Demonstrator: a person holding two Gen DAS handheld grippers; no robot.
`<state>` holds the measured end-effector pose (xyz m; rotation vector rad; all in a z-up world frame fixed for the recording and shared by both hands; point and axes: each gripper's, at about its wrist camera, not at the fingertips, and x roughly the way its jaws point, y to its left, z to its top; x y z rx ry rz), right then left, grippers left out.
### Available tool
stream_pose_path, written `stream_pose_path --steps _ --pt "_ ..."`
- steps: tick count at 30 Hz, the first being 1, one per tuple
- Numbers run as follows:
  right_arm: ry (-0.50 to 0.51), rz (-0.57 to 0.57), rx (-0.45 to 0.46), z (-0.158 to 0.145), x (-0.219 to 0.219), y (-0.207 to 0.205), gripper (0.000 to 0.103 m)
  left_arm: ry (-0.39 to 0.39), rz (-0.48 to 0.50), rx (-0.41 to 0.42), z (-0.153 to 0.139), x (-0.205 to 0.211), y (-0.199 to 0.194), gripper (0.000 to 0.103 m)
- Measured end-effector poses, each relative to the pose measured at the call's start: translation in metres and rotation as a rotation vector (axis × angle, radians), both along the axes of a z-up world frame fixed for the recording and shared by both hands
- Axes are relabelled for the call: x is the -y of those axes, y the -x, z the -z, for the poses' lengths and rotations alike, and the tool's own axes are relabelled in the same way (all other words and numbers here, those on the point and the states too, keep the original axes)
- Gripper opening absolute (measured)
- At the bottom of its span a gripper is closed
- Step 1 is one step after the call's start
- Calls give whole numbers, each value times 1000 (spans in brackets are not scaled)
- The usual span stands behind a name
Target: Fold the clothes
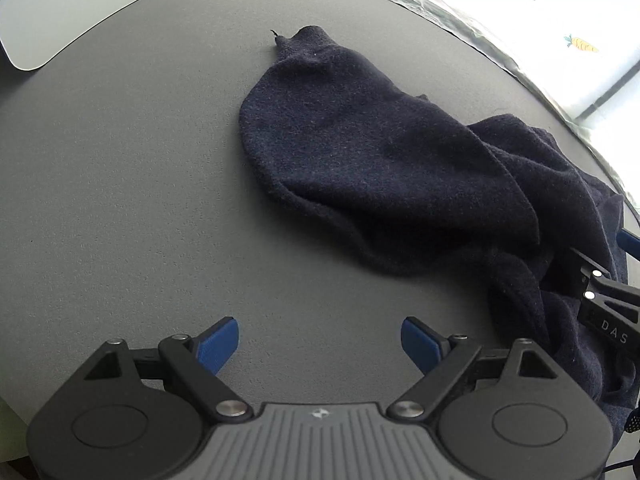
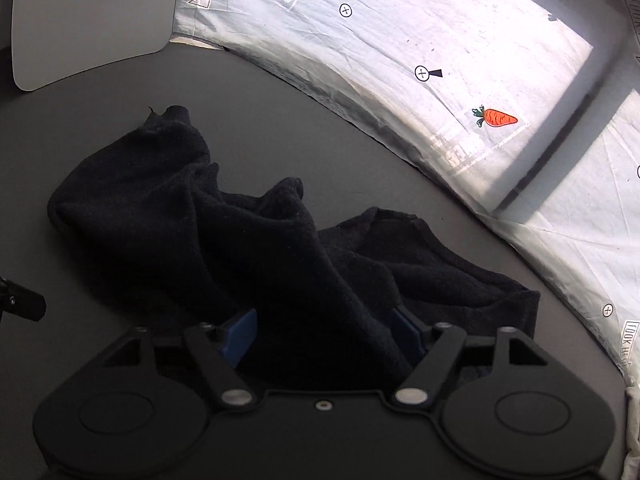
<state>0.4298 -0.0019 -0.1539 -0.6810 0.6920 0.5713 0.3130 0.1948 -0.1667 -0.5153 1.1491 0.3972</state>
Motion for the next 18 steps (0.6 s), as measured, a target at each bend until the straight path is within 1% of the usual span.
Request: stream_pose_path --steps 2,4,5,6,7,12,15,16,18 --pt "75 -44 37 13 -1 -4 76 -1 10 -5 1 9 -1 89" --pt "49 -84 -1 19 3 -10 67 -2 11 -9 2 19 -2 89" --pt "23 -78 -23 17 7 -14 49 -4 9 -11 2 23 -2 89" --pt "-4 -65 -44 15 11 -18 23 -9 5 -12 2 27 -2 89" --pt "-45 -36 -34 8 21 -22 15 -12 -3 -13 2 30 -2 89" --pt "-262 128 47 -32 80 -39 12 -22 -72 -21 3 39 -2 89" --pt "-388 308 98 -62 147 -53 12 -32 -118 -22 2 43 -4 89" --pt "-419 383 124 -68 174 -57 12 -36 -130 -23 2 45 -5 89" --pt "-435 540 180 -74 228 -66 12 -42 -137 -30 3 50 -8 89"
